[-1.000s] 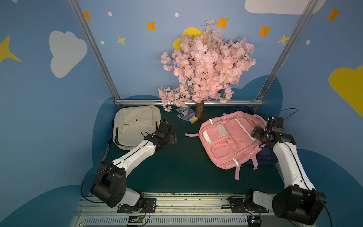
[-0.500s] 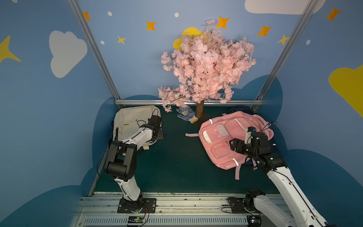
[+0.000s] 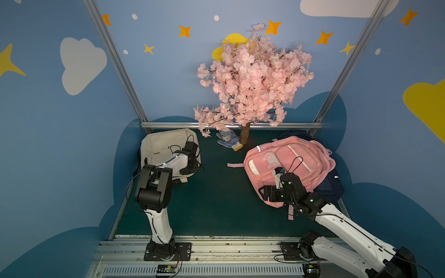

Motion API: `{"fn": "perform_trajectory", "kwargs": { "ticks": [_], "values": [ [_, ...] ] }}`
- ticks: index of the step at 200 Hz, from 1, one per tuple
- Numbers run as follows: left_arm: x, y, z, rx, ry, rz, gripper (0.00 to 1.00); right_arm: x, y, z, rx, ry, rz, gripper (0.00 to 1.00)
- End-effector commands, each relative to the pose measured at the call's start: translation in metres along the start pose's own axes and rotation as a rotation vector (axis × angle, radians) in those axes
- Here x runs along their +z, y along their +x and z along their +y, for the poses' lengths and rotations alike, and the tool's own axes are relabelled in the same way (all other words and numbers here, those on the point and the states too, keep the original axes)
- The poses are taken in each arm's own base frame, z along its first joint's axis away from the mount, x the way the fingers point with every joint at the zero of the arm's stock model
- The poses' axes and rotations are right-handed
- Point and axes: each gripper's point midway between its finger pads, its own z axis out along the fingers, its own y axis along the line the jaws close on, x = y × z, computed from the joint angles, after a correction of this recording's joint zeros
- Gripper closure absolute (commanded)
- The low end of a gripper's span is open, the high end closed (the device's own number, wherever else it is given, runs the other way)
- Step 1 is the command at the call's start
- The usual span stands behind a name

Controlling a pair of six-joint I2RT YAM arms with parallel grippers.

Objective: Zip up the backpack
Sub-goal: Move the backpack to the center of the board.

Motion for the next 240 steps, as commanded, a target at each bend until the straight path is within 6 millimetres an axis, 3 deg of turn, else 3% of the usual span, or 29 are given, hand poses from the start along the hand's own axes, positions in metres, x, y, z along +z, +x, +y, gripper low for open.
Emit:
{"fn": "perform_trajectory", "kwargs": {
  "ticks": [1,23,42,66,80,94,97,118,147,172,191,211,229,240],
  "values": [
    [0.001,0.046,-0.040,-0.047,0.153,0.122,0.96,0.001,-0.014,0.006,0.001,0.001,-0.051,0.12],
    [-0.023,0.065,-0.078,-0.111,0.314,0.080,0.97,0.005,-0.012,0.013,-0.005,-0.017,-0.040,0.12],
    [-0.060,0.078,-0.124,-0.118,0.484,0.048,0.94,0.011,-0.007,0.022,-0.016,-0.040,-0.024,0.12],
    [-0.111,0.093,-0.170,-0.075,0.655,0.022,0.83,0.021,0.000,0.035,-0.024,-0.059,0.002,0.12],
    [-0.134,0.099,-0.177,-0.057,0.708,0.021,0.73,0.028,0.008,0.042,-0.034,-0.064,0.024,0.12],
    [-0.148,0.093,-0.161,-0.044,0.699,-0.013,0.59,0.036,0.017,0.050,-0.050,-0.067,0.048,0.12],
    [-0.150,0.091,-0.155,-0.040,0.686,-0.027,0.57,0.033,0.009,0.058,-0.051,-0.082,0.031,0.12],
    [-0.150,0.063,-0.093,-0.035,0.523,-0.157,0.43,0.043,0.015,0.081,-0.087,-0.112,0.048,0.12],
    [-0.126,0.026,0.008,-0.125,0.266,-0.217,0.34,0.061,0.022,0.122,-0.146,-0.159,0.083,0.12],
    [-0.091,0.021,0.052,-0.243,0.203,-0.148,0.33,0.085,0.031,0.164,-0.190,-0.202,0.141,0.12],
    [-0.066,0.030,0.060,-0.302,0.214,-0.068,0.35,0.106,0.042,0.191,-0.211,-0.234,0.225,0.13],
    [-0.049,0.044,0.045,-0.278,0.288,0.011,0.37,0.129,0.057,0.214,-0.236,-0.270,0.303,0.14],
    [-0.034,0.064,0.039,-0.288,0.317,0.076,0.39,0.148,0.069,0.221,-0.240,-0.273,0.353,0.14],
    [-0.028,0.077,0.035,-0.290,0.332,0.103,0.41,0.158,0.073,0.215,-0.228,-0.247,0.377,0.15]
  ]
}}
